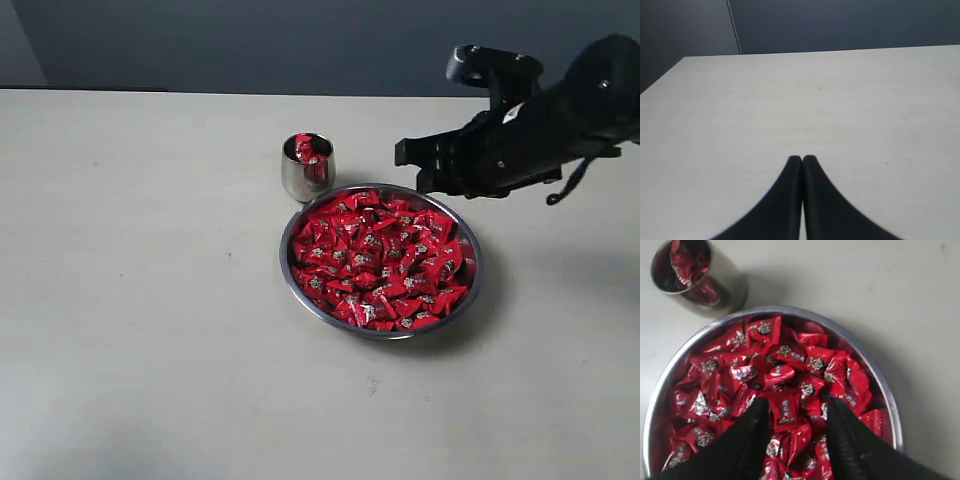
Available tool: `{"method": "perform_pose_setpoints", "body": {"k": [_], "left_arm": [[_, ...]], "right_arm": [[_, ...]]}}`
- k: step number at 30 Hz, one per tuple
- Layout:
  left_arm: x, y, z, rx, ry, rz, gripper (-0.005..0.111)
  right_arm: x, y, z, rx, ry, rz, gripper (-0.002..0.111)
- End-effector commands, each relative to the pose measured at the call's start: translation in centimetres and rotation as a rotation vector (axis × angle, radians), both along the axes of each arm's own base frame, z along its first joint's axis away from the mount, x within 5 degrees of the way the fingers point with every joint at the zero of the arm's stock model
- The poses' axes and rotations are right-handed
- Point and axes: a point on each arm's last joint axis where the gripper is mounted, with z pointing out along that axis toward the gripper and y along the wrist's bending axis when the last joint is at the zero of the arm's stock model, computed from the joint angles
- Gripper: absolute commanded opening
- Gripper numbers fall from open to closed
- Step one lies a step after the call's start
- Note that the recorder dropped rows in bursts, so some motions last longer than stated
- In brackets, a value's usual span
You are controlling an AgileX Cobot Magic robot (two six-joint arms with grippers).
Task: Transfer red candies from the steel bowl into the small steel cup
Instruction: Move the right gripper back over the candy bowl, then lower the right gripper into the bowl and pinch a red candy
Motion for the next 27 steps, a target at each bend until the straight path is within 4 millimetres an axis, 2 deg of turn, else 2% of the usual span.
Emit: {"method": "perform_pose_setpoints", "body": {"k": [1, 5, 11, 21, 27], "left_arm": [[0.0, 0.0, -0.1, 0.003, -0.008, -0.004, 0.000], [0.0, 0.0, -0.1, 0.003, -0.008, -0.004, 0.000], [0.0, 0.0, -0.1, 0.003, -0.008, -0.004, 0.000], [0.0, 0.0, -0.1, 0.003, -0.008, -0.004, 0.000], [0.0, 0.0, -0.1, 0.003, -0.008, -0.004, 0.000]], "right_arm": [[1.7, 1.3, -0.1, -0.028, 0.128, 0.056, 0.037], [2.8, 1.8, -1.5, -0.093, 0.225, 0.071, 0.037], [3.0, 1.6, -4.1, -0.156, 0.315, 0.028, 0.037], [3.3, 2.0, -4.9, -0.103, 0.337, -0.022, 0.037], [3.5, 2.5, -6.2, -0.054, 0.372, -0.066, 0.037]]}}
